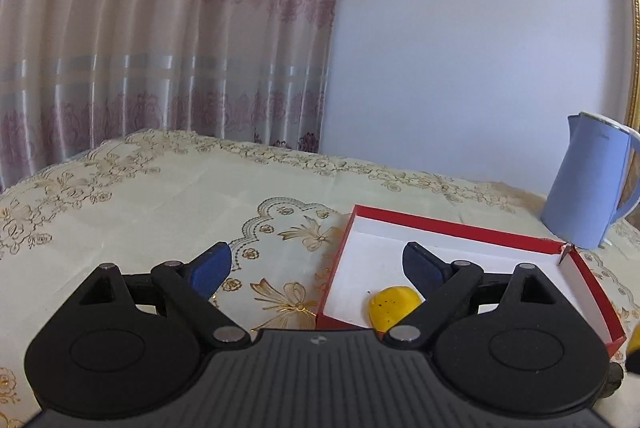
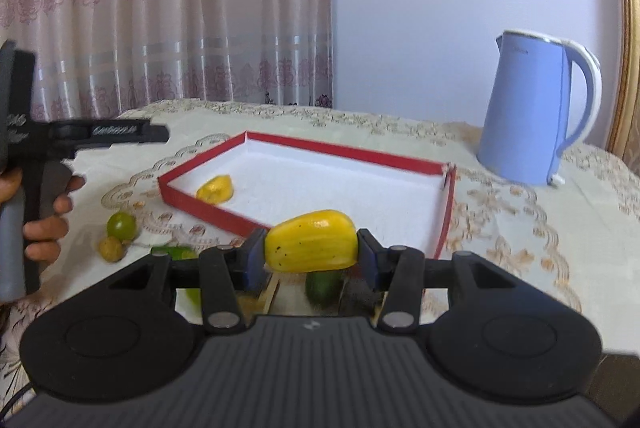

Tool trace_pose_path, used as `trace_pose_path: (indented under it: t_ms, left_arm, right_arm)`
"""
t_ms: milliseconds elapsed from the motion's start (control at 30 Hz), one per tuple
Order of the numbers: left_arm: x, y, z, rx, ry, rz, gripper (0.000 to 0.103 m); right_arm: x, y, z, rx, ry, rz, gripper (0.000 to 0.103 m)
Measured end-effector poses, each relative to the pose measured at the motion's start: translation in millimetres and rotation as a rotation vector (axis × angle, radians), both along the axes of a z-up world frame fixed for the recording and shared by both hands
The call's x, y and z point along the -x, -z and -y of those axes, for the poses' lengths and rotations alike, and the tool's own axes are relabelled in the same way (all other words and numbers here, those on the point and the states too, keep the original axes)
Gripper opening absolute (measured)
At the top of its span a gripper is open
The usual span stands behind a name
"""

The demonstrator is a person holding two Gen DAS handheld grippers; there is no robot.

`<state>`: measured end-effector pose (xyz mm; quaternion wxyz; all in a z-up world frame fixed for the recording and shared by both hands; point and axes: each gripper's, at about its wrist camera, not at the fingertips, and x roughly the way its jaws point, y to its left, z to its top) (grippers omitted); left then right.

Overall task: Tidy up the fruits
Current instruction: 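Lower the yellow mango chunk into the red tray and open the right gripper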

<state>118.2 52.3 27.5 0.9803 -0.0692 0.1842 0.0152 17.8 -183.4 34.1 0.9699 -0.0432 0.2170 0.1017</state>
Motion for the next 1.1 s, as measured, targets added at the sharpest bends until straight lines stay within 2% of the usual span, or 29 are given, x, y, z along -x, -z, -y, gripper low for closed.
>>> trace_pose_path:
  t_ms: [267, 433, 567, 867, 933, 967, 1000, 1100]
  left_arm:
    - [-3, 9, -4, -0.002, -0.037, -0.048, 0.093]
    - [-2, 10, -21, 0.060, -0.118, -0.045, 0.093]
    - [-6, 12, -26, 0.092, -0.122, -0.078, 0.093]
    - [-6, 12, -15, 0.031, -0.088, -0.078, 0.093]
    - [-6, 12, -14, 0.021, -0.093, -0.075, 0.093]
    - [-6, 12, -14, 0.019, -0.094, -0.076, 0.093]
    - [-6, 12, -14, 0.022, -0.093, -0.080, 0.094]
    - [-8, 14, -16, 0.039, -0.086, -0.096, 0.094]
  right_arm:
    - [-60, -12, 15, -0.003, 0.046, -0.032, 0.046]
    - [-107, -6, 29, -0.017, 0.104, -0.085, 0.046]
    - [-140, 6, 37, -0.023, 0.145, -0.130, 0.046]
    - [-182, 22, 41, 0.008, 0.213, -0.178, 0.046]
    - [-187, 24, 44, 0.001, 0.232, -0.200, 0.052]
    - [-185, 23, 46, -0.011, 0.240, -0.198, 0.066]
    - [-178, 19, 47, -0.026, 0.244, -0.179, 0.072]
    - [-149, 6, 47, -0.039, 0.236, -0.125, 0.072]
